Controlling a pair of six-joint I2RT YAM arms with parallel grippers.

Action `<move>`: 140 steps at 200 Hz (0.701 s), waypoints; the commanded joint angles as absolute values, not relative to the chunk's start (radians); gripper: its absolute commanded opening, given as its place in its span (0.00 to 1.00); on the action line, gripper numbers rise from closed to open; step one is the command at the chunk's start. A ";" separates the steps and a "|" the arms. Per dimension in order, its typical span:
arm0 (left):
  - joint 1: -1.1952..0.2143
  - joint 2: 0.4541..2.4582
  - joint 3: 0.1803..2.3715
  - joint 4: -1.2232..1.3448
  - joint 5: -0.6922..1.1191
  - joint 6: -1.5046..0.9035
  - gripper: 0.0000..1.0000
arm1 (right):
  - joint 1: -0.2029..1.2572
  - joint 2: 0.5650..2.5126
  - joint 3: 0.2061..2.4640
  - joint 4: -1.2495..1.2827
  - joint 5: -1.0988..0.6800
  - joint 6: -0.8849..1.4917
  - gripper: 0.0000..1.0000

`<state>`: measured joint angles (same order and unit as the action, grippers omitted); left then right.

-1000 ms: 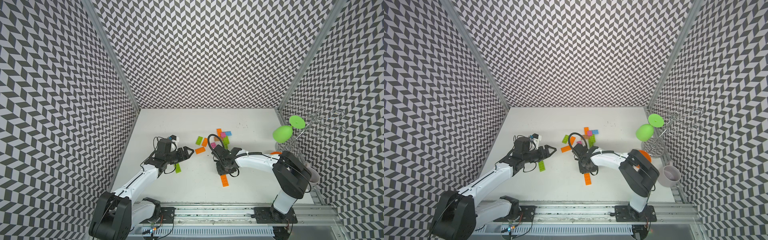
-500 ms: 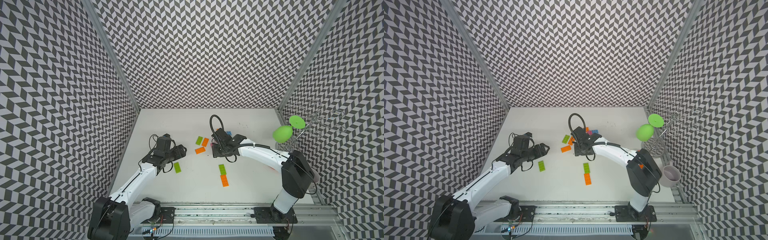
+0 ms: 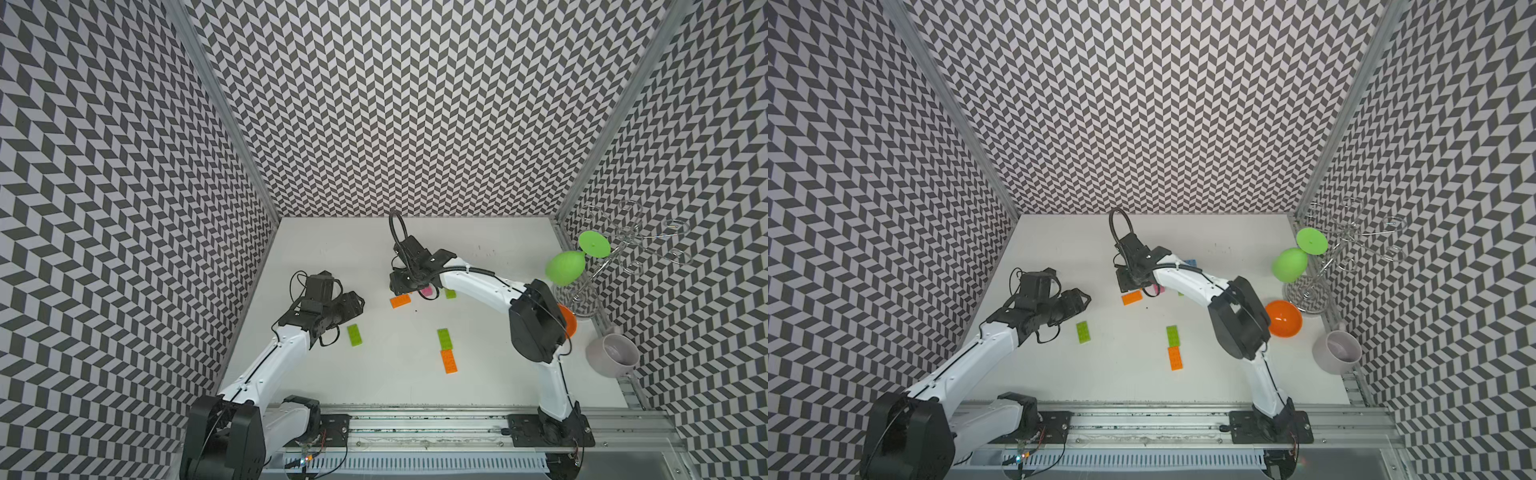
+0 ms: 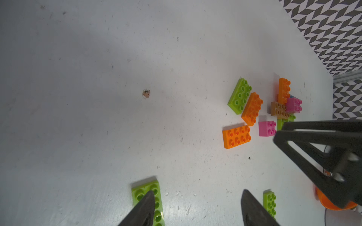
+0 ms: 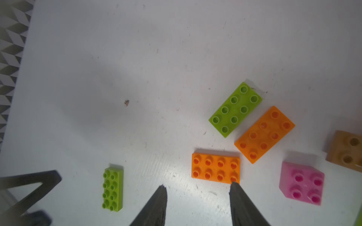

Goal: Assemble a small pinwheel with lego
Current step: Move the lego brick at the center of the board.

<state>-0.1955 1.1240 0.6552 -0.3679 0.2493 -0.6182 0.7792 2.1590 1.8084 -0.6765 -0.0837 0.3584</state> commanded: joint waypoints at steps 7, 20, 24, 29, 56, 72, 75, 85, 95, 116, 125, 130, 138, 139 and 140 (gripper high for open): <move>-0.183 1.122 0.647 -0.344 0.293 -0.593 0.69 | 0.787 2.256 1.895 -0.721 -0.136 0.262 0.52; -0.180 1.123 0.647 -0.344 0.298 -0.591 0.69 | 0.787 2.282 1.916 -0.717 -0.161 0.252 0.52; -0.180 1.123 0.647 -0.344 0.299 -0.589 0.69 | 0.787 2.288 1.922 -0.719 -0.164 0.252 0.52; -0.178 1.124 0.647 -0.344 0.300 -0.587 0.69 | 0.787 2.295 1.926 -0.718 -0.165 0.252 0.52; -0.173 1.128 0.649 -0.347 0.301 -0.581 0.69 | 0.786 2.320 1.923 -0.720 -0.155 0.255 0.52; -0.171 1.129 0.647 -0.344 0.305 -0.581 0.69 | 0.785 2.328 1.913 -0.722 -0.140 0.255 0.52; -0.170 1.130 0.646 -0.342 0.308 -0.580 0.69 | 0.785 2.330 1.909 -0.721 -0.137 0.255 0.52; -0.171 1.134 0.646 -0.341 0.310 -0.580 0.69 | 0.785 2.334 1.903 -0.720 -0.129 0.255 0.52; -0.169 1.137 0.647 -0.341 0.315 -0.577 0.69 | 0.784 2.339 1.901 -0.728 -0.127 0.256 0.52; -0.170 1.136 0.647 -0.341 0.319 -0.576 0.69 | 0.784 2.326 1.874 -0.745 -0.136 0.262 0.53; -0.170 1.135 0.643 -0.336 0.325 -0.577 0.69 | 0.784 2.306 1.842 -0.739 -0.148 0.268 0.55; -0.169 1.134 0.640 -0.330 0.331 -0.579 0.69 | 0.784 2.293 1.822 -0.735 -0.155 0.272 0.55; -0.169 1.134 0.635 -0.320 0.346 -0.579 0.69 | 0.784 2.273 1.789 -0.728 -0.166 0.277 0.56; -0.170 1.134 0.635 -0.319 0.348 -0.579 0.69 | 0.784 2.269 1.783 -0.728 -0.168 0.278 0.57; -0.170 1.134 0.634 -0.317 0.350 -0.580 0.69 | 0.784 2.267 1.778 -0.727 -0.170 0.279 0.57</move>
<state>-0.1741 1.1339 0.6540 -0.3576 0.3111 -0.5953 0.7822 2.3108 1.8645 -0.7193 -0.1459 0.2718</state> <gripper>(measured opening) 0.693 0.553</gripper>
